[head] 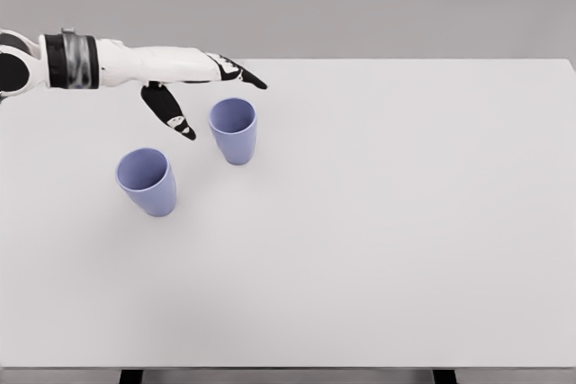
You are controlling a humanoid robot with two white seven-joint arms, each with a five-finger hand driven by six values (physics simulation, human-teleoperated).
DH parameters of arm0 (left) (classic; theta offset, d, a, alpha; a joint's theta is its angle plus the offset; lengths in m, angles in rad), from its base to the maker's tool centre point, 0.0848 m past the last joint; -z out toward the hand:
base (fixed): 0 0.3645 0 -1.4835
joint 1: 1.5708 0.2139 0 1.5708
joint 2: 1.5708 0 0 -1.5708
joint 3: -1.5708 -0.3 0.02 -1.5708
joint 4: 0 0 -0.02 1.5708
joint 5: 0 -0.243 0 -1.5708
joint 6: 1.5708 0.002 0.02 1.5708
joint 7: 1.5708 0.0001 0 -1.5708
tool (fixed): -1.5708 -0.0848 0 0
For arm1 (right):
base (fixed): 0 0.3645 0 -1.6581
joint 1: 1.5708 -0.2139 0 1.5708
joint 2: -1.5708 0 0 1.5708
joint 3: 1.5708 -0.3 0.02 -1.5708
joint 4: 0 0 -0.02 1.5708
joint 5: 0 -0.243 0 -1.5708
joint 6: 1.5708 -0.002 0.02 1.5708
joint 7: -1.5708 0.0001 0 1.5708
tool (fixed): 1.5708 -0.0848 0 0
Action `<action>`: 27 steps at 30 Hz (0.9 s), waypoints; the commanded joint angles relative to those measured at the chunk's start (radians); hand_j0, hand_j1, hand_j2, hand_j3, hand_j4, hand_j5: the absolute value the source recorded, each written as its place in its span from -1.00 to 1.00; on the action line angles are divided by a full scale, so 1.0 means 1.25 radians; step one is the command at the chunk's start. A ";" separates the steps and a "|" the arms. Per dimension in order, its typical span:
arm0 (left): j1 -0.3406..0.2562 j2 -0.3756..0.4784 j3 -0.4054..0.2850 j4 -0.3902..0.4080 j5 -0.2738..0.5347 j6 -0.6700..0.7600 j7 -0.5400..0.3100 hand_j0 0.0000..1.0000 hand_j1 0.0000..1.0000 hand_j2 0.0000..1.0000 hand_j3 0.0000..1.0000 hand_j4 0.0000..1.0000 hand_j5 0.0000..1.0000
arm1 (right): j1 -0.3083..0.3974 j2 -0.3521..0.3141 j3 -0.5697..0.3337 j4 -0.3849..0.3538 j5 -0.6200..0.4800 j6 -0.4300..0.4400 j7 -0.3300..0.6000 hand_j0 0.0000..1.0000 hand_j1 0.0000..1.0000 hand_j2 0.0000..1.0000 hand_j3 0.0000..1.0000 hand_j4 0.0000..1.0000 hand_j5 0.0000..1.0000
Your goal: Place the right cup on the left cup with left arm
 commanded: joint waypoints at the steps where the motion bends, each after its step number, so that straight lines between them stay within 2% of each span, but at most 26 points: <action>1: 0.000 -0.018 -0.007 0.026 -0.010 -0.005 0.003 1.00 1.00 1.00 1.00 1.00 1.00 | 0.000 0.000 0.000 0.000 0.001 0.001 0.000 1.00 1.00 1.00 1.00 1.00 1.00; 4: 0.001 -0.052 -0.006 0.028 -0.013 -0.003 0.003 1.00 1.00 1.00 1.00 1.00 1.00 | 0.000 0.000 0.000 0.000 0.001 -0.001 0.000 1.00 1.00 1.00 1.00 1.00 1.00; 6: 0.002 -0.070 -0.001 0.048 -0.038 -0.004 0.003 1.00 1.00 1.00 1.00 1.00 1.00 | 0.000 0.000 0.000 0.000 0.001 -0.001 0.000 1.00 1.00 1.00 1.00 1.00 1.00; 11: 0.020 -0.069 0.001 0.073 -0.040 -0.007 0.003 1.00 1.00 1.00 1.00 1.00 1.00 | 0.000 0.000 0.000 0.000 0.001 -0.001 0.000 1.00 1.00 1.00 1.00 1.00 1.00; 17: 0.021 -0.079 -0.006 0.136 -0.041 -0.036 0.003 1.00 1.00 1.00 1.00 1.00 1.00 | 0.000 0.000 0.000 0.000 0.001 -0.001 0.000 1.00 1.00 1.00 1.00 1.00 1.00; 20: 0.036 -0.111 -0.007 0.166 -0.043 -0.037 0.003 1.00 1.00 1.00 1.00 1.00 1.00 | 0.000 0.000 0.000 0.000 0.001 -0.001 0.000 1.00 1.00 1.00 1.00 1.00 1.00; 27: 0.037 -0.125 -0.005 0.183 -0.046 -0.048 0.003 1.00 1.00 1.00 1.00 1.00 1.00 | 0.000 0.000 0.000 0.000 0.001 -0.001 0.000 1.00 1.00 1.00 1.00 1.00 1.00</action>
